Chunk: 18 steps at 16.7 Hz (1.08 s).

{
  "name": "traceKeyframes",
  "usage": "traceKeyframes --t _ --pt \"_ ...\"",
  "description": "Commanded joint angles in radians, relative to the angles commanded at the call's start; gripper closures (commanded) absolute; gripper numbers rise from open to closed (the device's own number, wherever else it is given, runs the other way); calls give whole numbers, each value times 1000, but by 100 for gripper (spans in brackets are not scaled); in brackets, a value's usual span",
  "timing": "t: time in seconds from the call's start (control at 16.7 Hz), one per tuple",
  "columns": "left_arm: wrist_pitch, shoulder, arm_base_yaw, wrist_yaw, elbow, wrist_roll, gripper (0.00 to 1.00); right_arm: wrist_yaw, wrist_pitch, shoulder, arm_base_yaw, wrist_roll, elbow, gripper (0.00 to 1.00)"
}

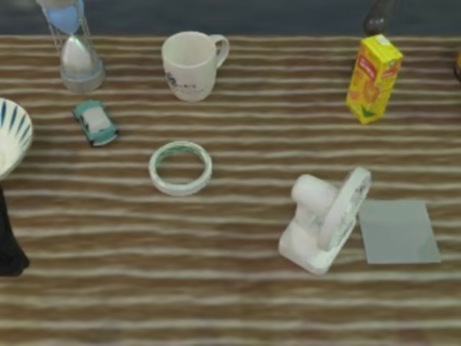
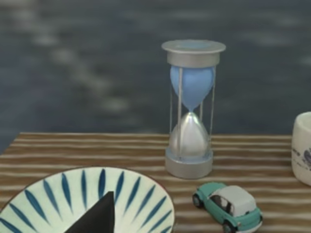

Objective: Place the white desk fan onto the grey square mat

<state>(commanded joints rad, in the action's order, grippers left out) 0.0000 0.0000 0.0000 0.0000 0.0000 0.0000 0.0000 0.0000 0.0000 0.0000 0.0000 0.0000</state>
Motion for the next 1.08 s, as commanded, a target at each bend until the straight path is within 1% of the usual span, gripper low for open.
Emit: traceKeyframes --t 0.24,0.48,0.72,1.08 --pt "0 0 0 0 0 0 0 -2 -30 31 14 22 29 0" --pt "0 0 0 0 0 0 0 -3 -204 220 82 149 206 0" --pt "0 0 0 0 0 0 0 -2 -456 562 182 357 513 0" --pt "0 0 0 0 0 0 0 -2 -853 1183 350 716 1076 0"
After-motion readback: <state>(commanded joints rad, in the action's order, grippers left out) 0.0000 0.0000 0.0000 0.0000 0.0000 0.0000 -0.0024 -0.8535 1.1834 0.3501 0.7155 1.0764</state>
